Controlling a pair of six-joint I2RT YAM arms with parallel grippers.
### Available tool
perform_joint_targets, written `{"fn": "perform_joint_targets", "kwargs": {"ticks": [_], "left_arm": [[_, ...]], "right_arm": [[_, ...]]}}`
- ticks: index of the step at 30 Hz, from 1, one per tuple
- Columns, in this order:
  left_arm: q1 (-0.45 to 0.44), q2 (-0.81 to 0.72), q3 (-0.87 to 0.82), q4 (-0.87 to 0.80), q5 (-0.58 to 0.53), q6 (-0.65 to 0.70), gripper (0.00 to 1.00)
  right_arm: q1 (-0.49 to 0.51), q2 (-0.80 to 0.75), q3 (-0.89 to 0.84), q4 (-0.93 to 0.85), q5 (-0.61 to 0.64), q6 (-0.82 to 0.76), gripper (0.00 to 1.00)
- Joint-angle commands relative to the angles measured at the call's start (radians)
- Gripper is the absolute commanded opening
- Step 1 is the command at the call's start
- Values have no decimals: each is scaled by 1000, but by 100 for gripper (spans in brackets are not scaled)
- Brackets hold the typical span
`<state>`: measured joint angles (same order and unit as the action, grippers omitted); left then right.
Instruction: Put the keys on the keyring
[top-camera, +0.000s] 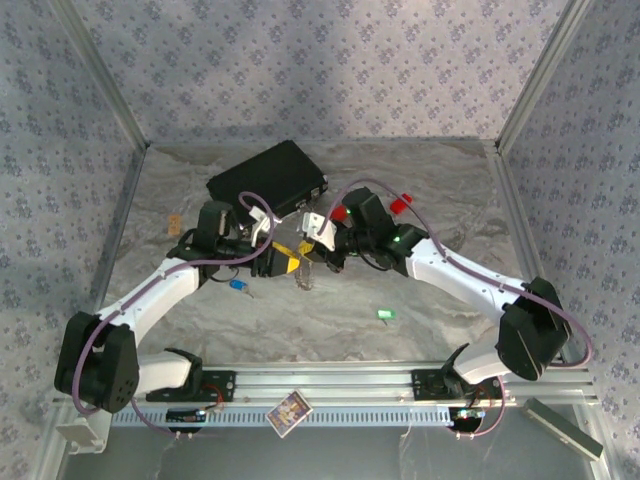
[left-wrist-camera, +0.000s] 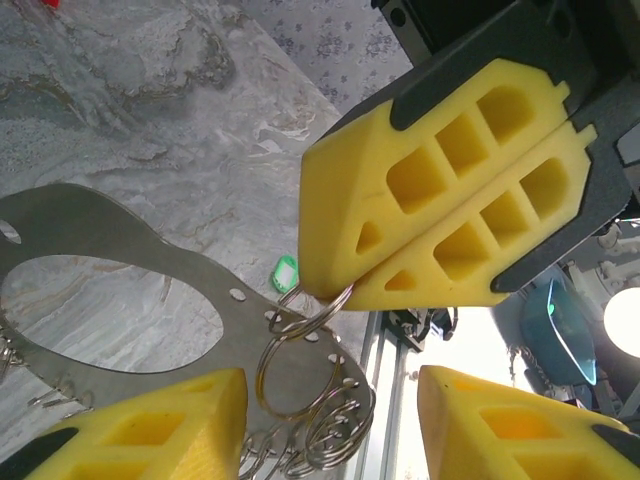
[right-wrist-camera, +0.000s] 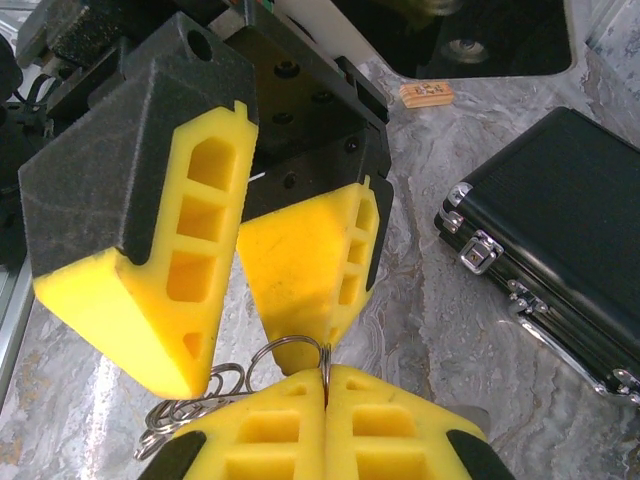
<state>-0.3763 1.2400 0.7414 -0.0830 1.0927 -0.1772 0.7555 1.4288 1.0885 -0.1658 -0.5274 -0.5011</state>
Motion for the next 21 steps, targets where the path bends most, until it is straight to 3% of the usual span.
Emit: {"fn": "perform_joint_targets", "kwargs": {"ticks": [1, 8, 12, 21], "left_arm": [[-10, -15, 32, 24, 35, 13, 46], [-23, -58, 48, -48, -5, 117, 41], [-36, -101, 49, -111, -87, 208, 28], [-75, -165, 40, -156, -246, 285, 37]], "right_arm": [[7, 12, 26, 40, 7, 24, 0], [8, 17, 28, 46, 23, 36, 0], [8, 17, 29, 43, 23, 40, 0], [8, 20, 33, 48, 27, 52, 0]]}}
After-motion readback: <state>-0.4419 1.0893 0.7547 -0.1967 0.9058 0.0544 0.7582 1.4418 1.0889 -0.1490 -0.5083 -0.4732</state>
